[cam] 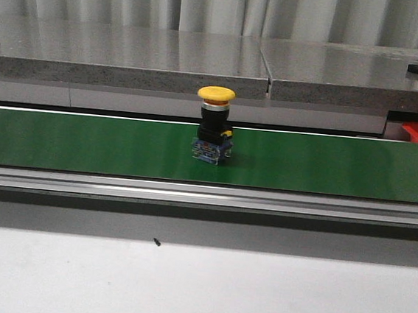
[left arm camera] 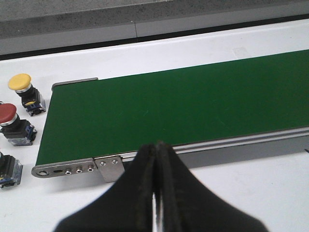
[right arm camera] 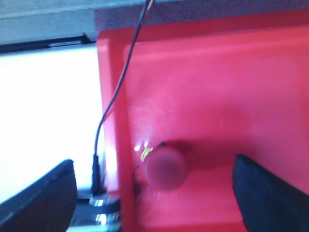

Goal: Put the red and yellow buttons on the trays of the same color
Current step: 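Lower the right gripper onto the yellow button on the belt and grasp it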

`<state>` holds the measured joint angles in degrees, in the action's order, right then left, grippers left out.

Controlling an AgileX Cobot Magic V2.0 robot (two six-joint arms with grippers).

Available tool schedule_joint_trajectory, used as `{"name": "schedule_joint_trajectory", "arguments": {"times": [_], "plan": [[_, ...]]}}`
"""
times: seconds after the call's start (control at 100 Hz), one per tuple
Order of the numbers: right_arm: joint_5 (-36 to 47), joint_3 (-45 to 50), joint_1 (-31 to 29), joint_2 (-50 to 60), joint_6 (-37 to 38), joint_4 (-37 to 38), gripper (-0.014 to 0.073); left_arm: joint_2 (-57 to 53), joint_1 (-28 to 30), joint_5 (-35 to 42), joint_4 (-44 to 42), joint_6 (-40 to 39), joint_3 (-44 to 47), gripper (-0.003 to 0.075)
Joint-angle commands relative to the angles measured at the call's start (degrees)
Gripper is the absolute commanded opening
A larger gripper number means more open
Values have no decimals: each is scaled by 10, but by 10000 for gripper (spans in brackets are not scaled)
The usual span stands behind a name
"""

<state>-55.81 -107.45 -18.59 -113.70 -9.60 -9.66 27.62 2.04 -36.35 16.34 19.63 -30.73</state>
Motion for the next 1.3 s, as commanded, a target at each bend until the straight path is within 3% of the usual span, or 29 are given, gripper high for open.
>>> {"name": "schedule_joint_trajectory", "arguments": {"times": [0.0,0.33,0.59,0.95,1.29], "plan": [[-9,4,9,72,-13,-6,647,2,-3,41,8,0,-15,-20],[5,177,90,227,-36,-24,647,2,-3,41,8,0,-15,-20],[3,289,196,297,-55,-24,647,2,-3,41,8,0,-15,-20],[37,311,337,286,-59,-24,647,2,-3,41,8,0,-15,-20],[86,309,371,236,-59,-31,647,2,-3,41,8,0,-15,-20]]}}
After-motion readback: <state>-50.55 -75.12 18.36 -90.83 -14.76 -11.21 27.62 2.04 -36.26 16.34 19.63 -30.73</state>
